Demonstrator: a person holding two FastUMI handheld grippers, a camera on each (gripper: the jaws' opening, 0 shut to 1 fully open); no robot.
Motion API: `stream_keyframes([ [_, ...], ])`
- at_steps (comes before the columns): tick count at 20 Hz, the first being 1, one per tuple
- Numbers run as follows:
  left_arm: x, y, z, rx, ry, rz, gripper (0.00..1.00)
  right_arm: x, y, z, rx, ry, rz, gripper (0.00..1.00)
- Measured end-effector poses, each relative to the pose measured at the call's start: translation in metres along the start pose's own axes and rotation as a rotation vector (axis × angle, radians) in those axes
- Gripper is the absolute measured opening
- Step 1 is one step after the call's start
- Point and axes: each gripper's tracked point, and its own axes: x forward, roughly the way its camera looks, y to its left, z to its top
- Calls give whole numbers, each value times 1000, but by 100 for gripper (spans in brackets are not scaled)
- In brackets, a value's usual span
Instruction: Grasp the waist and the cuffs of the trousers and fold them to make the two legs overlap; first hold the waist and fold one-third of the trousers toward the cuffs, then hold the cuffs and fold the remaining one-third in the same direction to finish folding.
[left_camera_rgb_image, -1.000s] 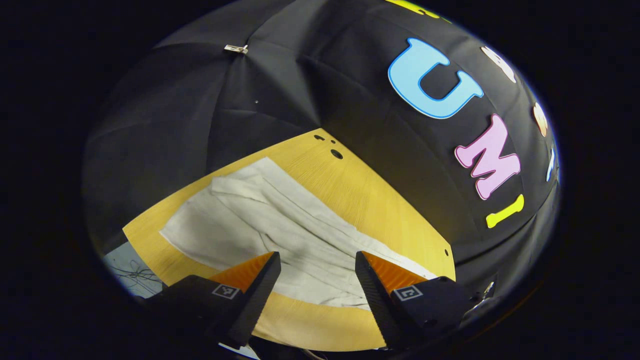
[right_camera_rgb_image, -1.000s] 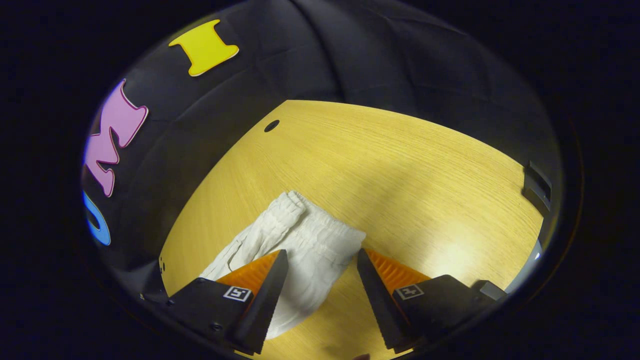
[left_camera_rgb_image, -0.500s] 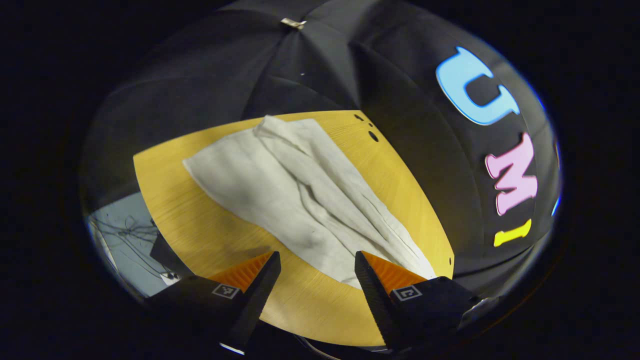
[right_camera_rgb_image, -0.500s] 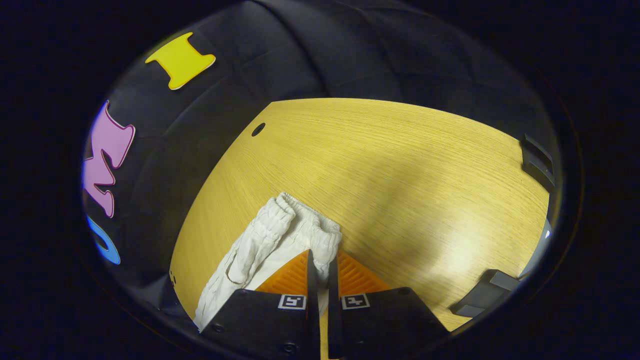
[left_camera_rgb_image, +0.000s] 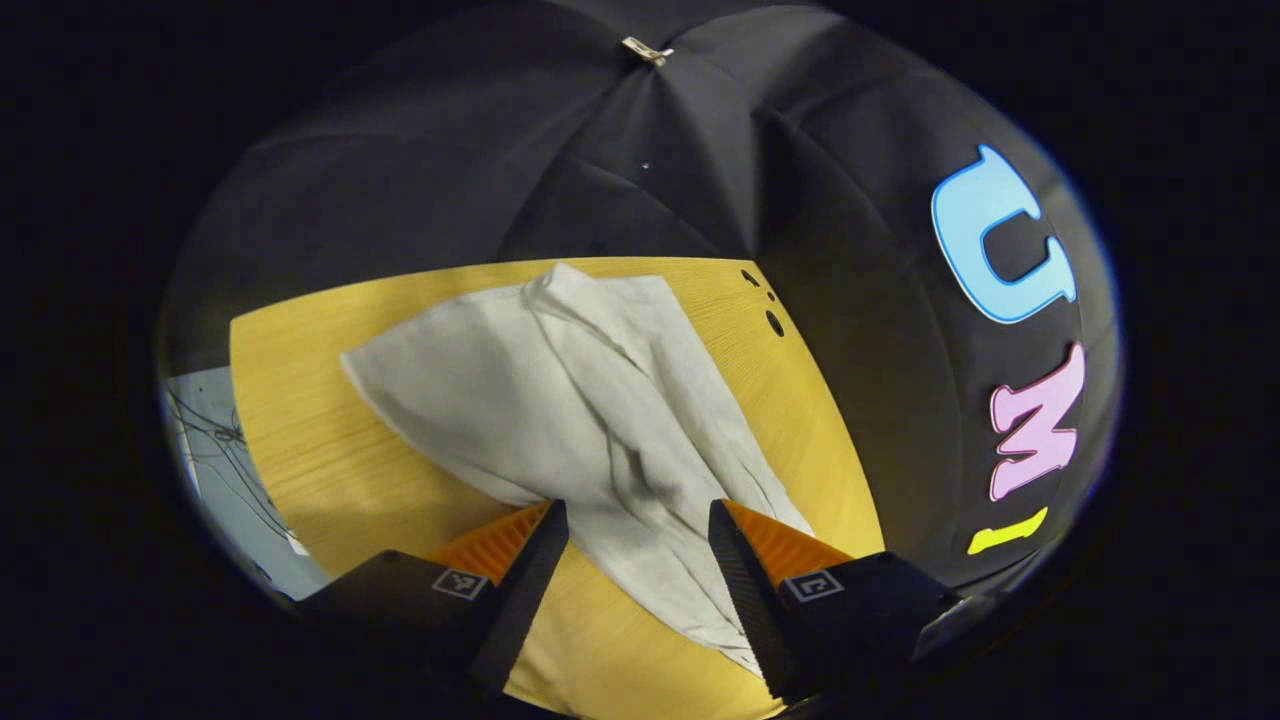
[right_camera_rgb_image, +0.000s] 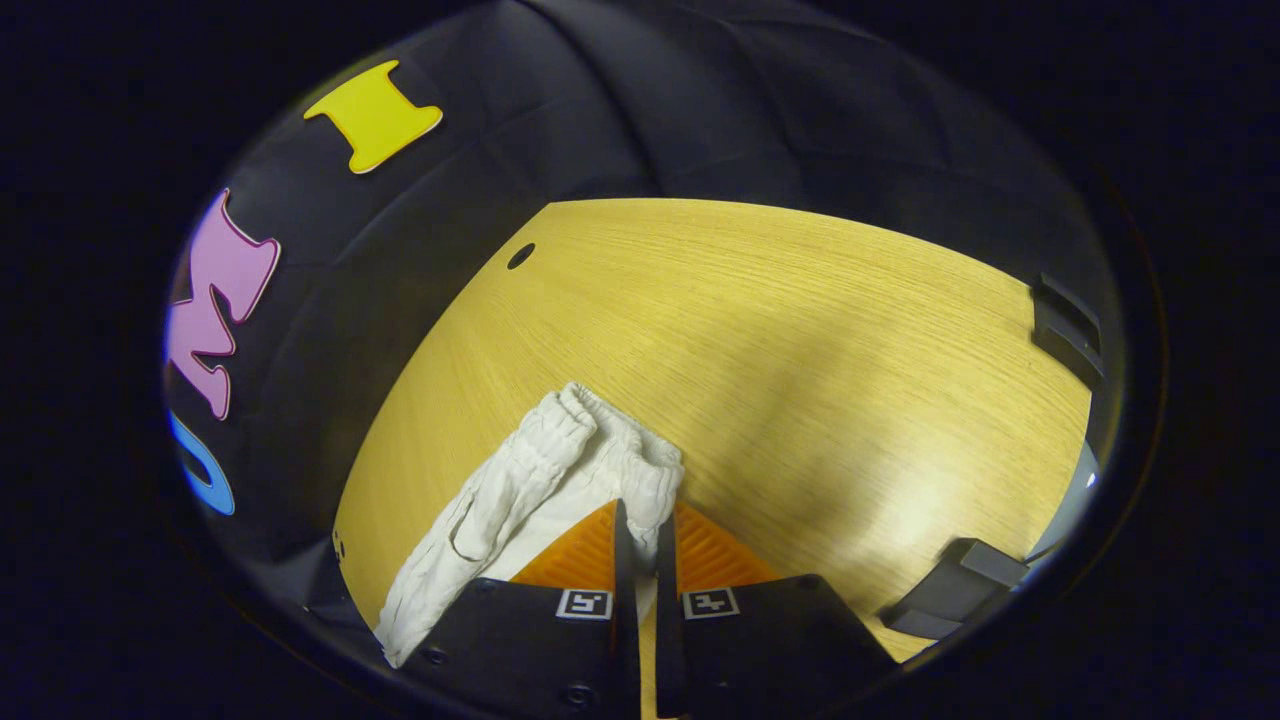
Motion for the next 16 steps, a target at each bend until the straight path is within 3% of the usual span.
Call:
stream_keyframes([
  [4,33,-21,14,11,-5,-4,92,0,0,1,-16,9,5,11],
  [5,42,-21,15,3,-6,14,92,-1,0,0,-15,9,6,11],
  [6,50,-4,14,6,12,109,90,0,0,0,-11,8,8,11],
  [9,56,-11,15,-8,16,72,13,0,0,-1,-10,4,14,11],
  [16,44,-10,0,13,41,40,7,-28,5,20,-3,-84,69,11],
])
